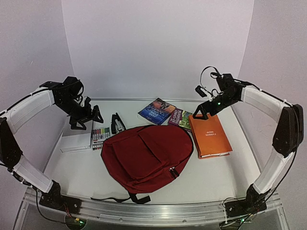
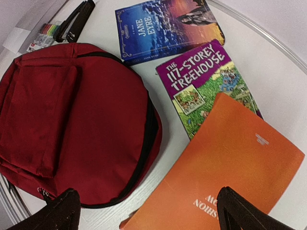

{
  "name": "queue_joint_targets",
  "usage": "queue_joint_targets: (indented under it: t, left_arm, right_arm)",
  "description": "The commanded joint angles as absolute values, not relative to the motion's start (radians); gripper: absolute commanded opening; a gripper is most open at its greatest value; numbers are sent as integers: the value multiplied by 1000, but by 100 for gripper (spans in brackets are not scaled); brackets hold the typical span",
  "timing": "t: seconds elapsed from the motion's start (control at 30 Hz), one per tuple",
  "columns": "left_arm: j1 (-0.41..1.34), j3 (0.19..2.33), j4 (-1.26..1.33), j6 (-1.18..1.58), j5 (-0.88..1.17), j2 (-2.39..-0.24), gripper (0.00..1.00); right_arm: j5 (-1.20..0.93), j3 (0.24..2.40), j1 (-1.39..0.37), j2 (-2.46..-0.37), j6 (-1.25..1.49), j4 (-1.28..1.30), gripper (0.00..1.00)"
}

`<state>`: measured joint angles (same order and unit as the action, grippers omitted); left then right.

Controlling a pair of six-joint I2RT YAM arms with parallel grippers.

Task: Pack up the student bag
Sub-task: Adjust the student bag at the center of the board.

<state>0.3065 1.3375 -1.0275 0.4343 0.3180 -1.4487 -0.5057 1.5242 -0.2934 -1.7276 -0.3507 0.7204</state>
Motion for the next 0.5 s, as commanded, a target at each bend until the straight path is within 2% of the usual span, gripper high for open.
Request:
queue_joint_targets:
  t: [0.0, 0.47]
  left_arm:
    - [306, 1209, -938, 530, 380, -1349, 100]
    - [321, 823, -756, 722, 417, -1129, 100]
  right_arm:
    - [-493, 1635, -356, -1838, -347, 710, 98]
    - [-465, 1896, -444, -2174, -345, 729, 98]
